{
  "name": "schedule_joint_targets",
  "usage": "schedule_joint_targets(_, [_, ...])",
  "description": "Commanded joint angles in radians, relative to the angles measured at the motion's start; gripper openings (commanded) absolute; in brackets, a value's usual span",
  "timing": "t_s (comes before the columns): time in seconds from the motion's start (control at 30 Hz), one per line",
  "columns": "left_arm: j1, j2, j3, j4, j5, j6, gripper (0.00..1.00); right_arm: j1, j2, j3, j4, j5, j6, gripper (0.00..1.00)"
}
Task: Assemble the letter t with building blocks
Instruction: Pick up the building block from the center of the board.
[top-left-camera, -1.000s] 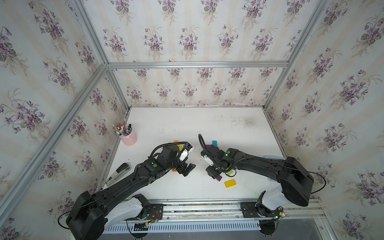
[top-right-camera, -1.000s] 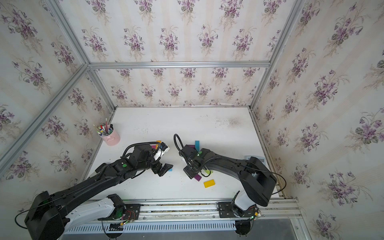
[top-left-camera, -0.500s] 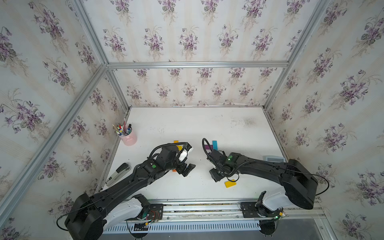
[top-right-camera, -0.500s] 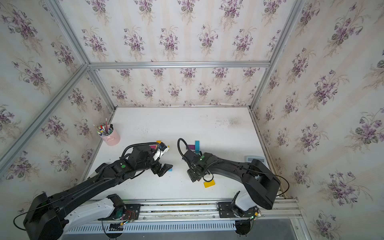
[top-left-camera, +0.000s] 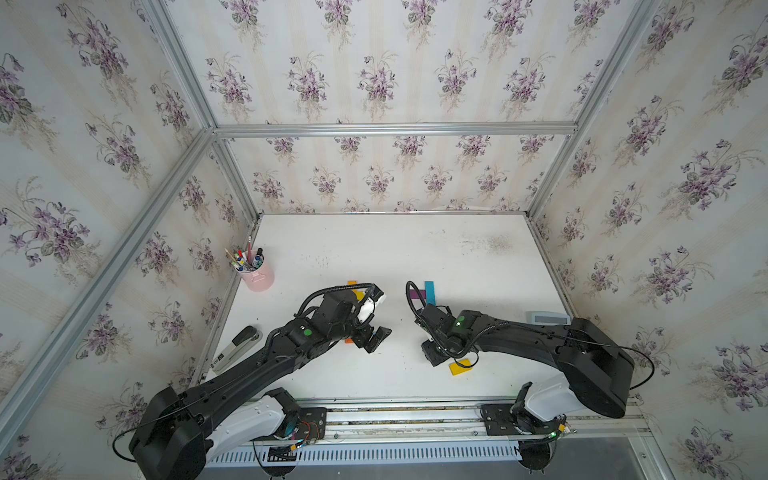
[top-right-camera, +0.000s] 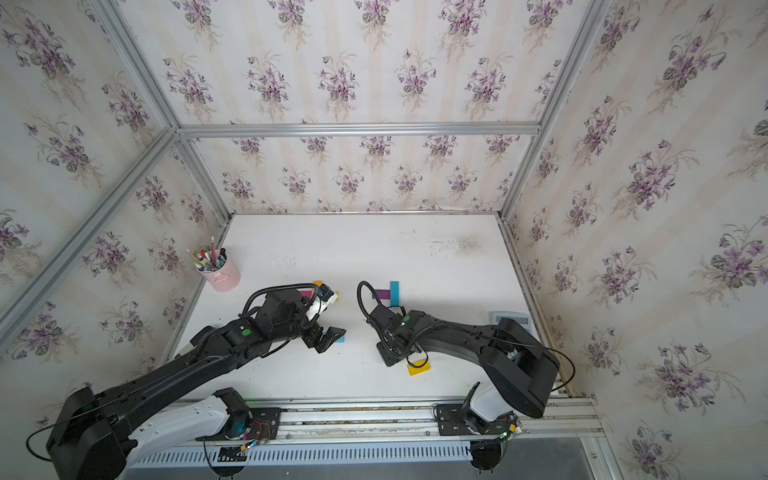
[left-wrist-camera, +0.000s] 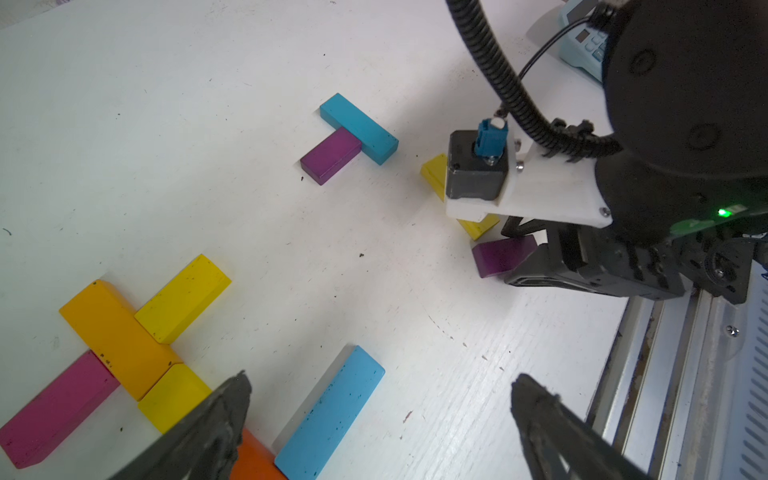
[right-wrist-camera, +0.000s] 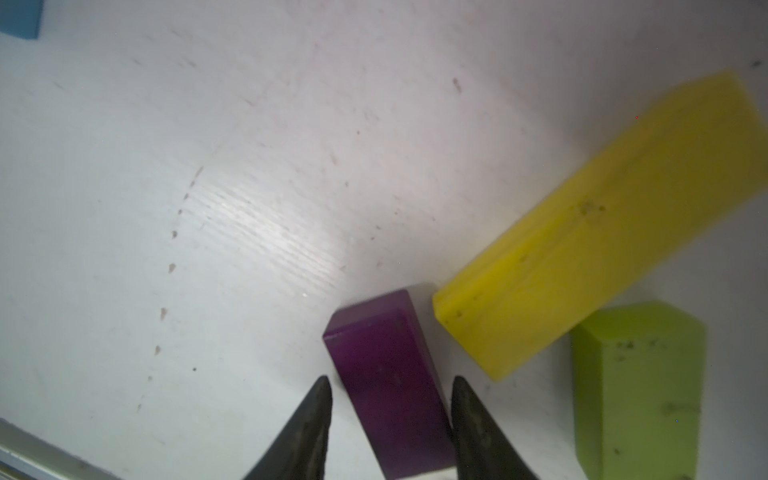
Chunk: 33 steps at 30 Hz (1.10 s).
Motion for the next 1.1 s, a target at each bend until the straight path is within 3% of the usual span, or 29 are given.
schedule_joint_targets(0.0, [0.000,0.002,0.010,0.010,0.001,-0.005,1.00,0.007,0.009,-0.008,0.028,-0.007,0.003,0.45])
schedule_joint_targets(0.6, [0.000,0.017,0.016,-0.027,-0.049,-0.030,1.00,0.016,0.035,0.000,0.066,-0.006,-0.018,0.22])
schedule_joint_targets(0.9, [0.008,0.102,0.163,-0.144,-0.085,-0.078,1.00,0.009,0.036,0.060,0.065,-0.024,-0.116,0.20])
schedule_joint_targets(1.07, [0.013,0.113,0.208,-0.182,-0.078,-0.104,1.00,-0.047,0.050,0.120,0.043,-0.044,-0.189,0.19])
